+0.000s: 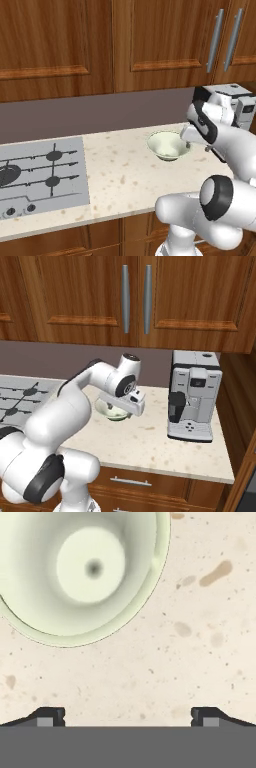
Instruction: Pick the cup and bowl from the counter and place them on the counter next to the sink.
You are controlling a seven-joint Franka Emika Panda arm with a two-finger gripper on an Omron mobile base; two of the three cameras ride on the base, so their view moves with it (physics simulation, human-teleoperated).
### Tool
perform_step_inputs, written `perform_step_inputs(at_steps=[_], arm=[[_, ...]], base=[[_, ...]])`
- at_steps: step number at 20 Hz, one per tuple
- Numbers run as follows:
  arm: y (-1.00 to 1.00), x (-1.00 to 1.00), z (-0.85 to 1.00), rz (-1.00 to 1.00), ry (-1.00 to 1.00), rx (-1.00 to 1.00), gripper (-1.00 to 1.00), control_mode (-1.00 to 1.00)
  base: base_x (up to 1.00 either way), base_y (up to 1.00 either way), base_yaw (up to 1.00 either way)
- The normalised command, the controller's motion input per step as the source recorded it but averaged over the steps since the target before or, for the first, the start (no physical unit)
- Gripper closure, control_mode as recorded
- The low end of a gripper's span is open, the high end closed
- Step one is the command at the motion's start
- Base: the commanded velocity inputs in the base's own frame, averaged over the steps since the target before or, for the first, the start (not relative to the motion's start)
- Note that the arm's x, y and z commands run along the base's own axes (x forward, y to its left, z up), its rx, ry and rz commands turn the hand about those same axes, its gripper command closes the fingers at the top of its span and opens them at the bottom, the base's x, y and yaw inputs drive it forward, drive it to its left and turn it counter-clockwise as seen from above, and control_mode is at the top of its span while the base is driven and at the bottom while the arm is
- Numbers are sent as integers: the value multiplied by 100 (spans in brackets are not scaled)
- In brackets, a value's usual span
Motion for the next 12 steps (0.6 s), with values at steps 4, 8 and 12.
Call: perform_step_inputs(at_steps=[4,8,12], arm=[[-26,4,-4,-1,0,2,-100,-100],[-1,32,-1,0,8,4,-100,-100],[-1,43,0,0,10,9,-100,-100]], base=[[0,0,0],[0,0,0],[0,0,0]])
